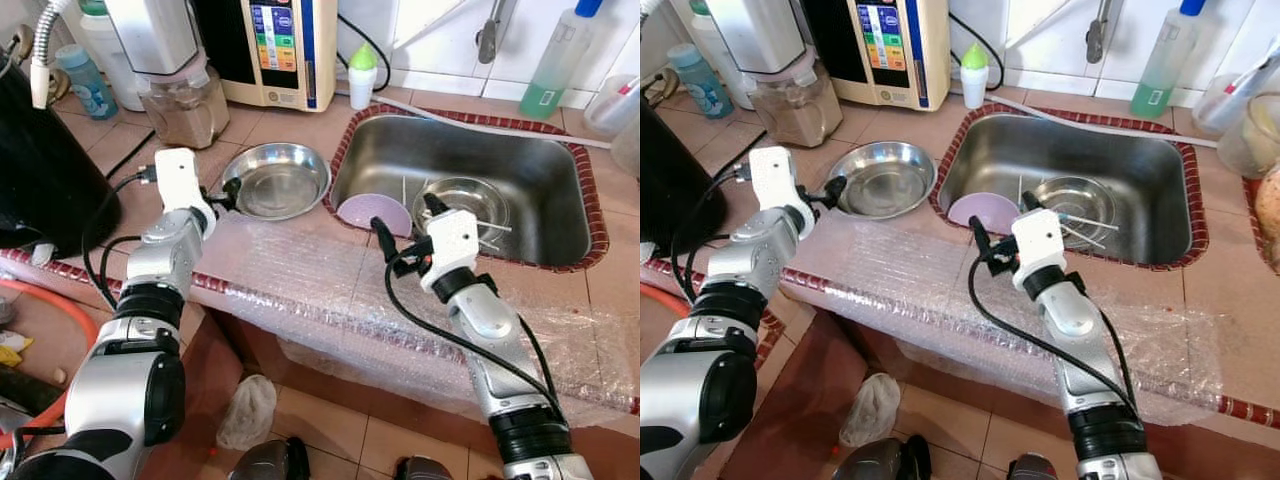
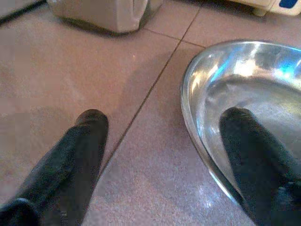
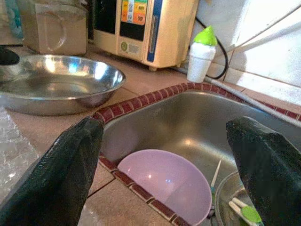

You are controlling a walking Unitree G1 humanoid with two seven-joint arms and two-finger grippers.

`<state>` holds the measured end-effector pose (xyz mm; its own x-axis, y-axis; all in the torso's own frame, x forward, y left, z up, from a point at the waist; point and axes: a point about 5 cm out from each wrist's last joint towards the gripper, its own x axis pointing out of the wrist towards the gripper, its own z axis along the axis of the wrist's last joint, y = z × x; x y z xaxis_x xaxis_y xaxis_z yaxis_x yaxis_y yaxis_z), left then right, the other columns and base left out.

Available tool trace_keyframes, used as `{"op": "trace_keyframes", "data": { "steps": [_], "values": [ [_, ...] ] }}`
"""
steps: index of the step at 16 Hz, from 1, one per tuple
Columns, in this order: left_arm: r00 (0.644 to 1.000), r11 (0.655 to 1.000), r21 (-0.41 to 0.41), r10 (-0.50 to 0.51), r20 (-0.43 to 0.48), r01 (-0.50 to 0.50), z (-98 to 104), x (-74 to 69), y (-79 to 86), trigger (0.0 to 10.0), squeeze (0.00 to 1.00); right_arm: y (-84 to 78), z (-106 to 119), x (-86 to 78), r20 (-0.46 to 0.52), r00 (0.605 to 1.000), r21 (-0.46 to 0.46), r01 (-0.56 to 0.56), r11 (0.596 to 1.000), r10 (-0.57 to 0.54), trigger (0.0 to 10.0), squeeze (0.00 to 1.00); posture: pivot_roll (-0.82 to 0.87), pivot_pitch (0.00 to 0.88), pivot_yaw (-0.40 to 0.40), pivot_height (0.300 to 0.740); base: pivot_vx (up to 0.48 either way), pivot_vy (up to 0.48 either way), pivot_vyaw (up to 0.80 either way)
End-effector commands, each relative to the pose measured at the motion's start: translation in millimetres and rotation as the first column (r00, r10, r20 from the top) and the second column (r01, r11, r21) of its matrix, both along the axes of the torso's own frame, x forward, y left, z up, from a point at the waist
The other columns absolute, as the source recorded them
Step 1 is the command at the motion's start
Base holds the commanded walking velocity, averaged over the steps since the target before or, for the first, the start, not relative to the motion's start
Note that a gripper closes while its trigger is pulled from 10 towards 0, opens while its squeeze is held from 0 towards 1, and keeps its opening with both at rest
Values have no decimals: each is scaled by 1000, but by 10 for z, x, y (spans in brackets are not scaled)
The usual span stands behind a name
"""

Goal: Kitchen organization

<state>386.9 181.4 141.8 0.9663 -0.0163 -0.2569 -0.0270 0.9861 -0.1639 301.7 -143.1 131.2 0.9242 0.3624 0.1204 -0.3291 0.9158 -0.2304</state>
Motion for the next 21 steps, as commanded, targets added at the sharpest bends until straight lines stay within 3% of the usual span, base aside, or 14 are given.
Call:
{"op": "trace_keyframes", "data": {
  "steps": [1, 8, 12, 21],
  "values": [
    [1000, 999, -33, -5, -16, 5, -14, 5, -3, 0, 0, 48, 33, -10, 7, 1000, -11, -19, 1000, 19, 10000, 0, -69, 67, 119, 740, 0, 0, 0],
    [997, 995, -94, -52, -62, 46, -81, -4, -51, 0, 0, 105, 21, 12, -15, 999, -19, -46, 999, 45, 10000, 0, -60, 65, 114, 740, 0, 0, 0],
    [995, 993, -108, -54, -85, 45, -94, -5, 0, 0, 0, 180, 48, -7, -23, 991, 44, -131, 990, 132, 10000, 0, -55, 65, 117, 740, 0, 0, 0],
    [996, 987, -155, -61, -59, 51, -29, 1, 52, 0, 0, 196, 22, 14, -38, 988, 44, -148, 988, 149, 10000, 0, -46, 56, 110, 740, 0, 0, 0]
  ]
}}
